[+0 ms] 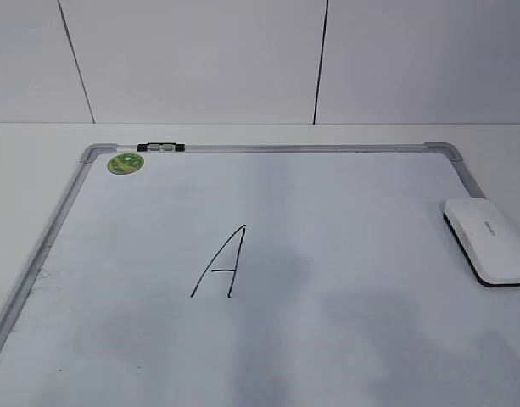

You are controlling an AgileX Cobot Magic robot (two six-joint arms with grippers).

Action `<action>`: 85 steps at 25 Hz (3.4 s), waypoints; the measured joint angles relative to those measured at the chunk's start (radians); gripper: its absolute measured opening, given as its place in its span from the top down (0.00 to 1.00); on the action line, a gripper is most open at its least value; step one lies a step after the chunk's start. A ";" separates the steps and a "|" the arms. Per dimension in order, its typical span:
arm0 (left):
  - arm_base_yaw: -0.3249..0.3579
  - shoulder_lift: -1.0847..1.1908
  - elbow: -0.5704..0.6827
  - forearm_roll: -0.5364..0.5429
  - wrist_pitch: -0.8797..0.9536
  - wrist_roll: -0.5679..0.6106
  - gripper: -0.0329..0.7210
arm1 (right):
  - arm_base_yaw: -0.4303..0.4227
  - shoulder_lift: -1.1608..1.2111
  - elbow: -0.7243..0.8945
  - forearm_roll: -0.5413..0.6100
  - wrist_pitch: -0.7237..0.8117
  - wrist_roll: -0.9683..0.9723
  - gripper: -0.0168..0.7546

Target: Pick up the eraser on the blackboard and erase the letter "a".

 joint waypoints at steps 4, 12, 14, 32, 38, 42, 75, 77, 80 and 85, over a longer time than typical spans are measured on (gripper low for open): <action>0.040 -0.053 0.000 -0.002 0.000 0.000 0.60 | -0.002 0.000 0.000 0.000 0.000 0.000 0.21; 0.074 -0.093 0.000 -0.005 0.000 0.000 0.62 | -0.038 -0.033 0.000 -0.001 0.000 0.000 0.21; 0.075 -0.093 0.000 -0.005 0.000 0.000 0.62 | -0.054 -0.039 0.000 -0.001 0.000 0.000 0.21; 0.100 -0.101 0.000 -0.008 0.000 0.000 0.64 | -0.155 -0.039 0.000 -0.004 0.000 0.000 0.21; 0.131 -0.101 0.000 -0.009 0.000 0.000 0.64 | -0.203 -0.039 0.000 -0.005 0.000 0.000 0.21; 0.133 -0.101 0.000 -0.009 0.000 0.000 0.64 | -0.205 -0.039 0.000 -0.005 0.000 0.000 0.21; 0.133 -0.101 0.000 -0.010 0.000 0.000 0.65 | -0.221 -0.039 0.000 -0.005 0.000 -0.002 0.21; 0.133 -0.101 0.000 -0.011 0.000 0.000 0.65 | -0.221 -0.039 0.000 -0.005 0.000 -0.002 0.21; 0.133 -0.101 0.000 -0.011 0.000 0.000 0.65 | -0.221 -0.039 0.000 -0.005 0.000 -0.002 0.21; 0.133 -0.101 0.000 -0.011 0.000 0.000 0.65 | -0.221 -0.039 0.000 -0.005 0.000 -0.002 0.21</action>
